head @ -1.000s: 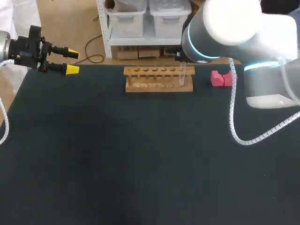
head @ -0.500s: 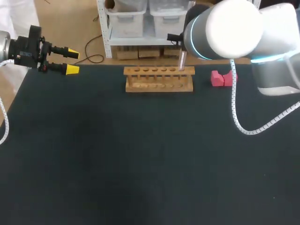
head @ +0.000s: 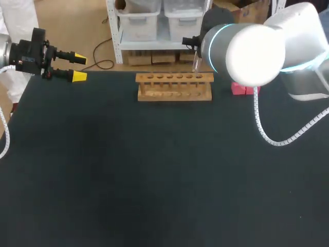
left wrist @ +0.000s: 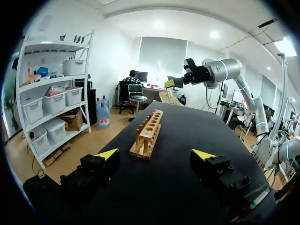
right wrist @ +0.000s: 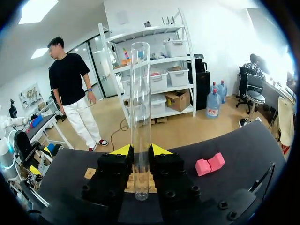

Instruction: Grasp the test tube, adjust it, and insert it.

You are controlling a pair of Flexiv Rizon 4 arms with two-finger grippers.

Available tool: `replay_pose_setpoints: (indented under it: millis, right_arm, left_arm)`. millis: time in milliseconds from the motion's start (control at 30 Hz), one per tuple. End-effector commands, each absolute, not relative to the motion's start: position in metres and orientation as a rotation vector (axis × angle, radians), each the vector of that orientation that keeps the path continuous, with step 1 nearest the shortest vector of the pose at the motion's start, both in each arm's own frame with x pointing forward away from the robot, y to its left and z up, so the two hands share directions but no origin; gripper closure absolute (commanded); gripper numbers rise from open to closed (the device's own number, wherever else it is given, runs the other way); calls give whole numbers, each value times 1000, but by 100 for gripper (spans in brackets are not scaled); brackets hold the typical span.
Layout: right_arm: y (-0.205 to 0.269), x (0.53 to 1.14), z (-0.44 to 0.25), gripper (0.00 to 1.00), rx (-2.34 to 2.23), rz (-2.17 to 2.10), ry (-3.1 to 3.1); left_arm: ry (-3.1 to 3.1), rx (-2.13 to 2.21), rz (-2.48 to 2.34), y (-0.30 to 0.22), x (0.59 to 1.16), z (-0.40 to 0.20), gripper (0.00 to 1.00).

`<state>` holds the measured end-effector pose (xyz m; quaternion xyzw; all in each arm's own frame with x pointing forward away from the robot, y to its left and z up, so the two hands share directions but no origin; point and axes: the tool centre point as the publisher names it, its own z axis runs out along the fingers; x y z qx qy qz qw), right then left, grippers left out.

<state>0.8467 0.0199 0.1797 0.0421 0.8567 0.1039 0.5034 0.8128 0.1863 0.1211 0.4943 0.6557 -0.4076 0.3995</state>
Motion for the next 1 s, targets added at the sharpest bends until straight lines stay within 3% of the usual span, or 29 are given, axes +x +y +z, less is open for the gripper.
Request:
replay_pose_setpoints:
  millis: [33, 1000]
  right_arm:
    - [20, 851, 174, 100, 102, 266, 1921]
    - [31, 873, 153, 100, -9, 282, 1806]
  left_arm:
    - [1655, 1250, -1029, 186, 812, 120, 0]
    - [1655, 1250, -1029, 186, 812, 120, 0]
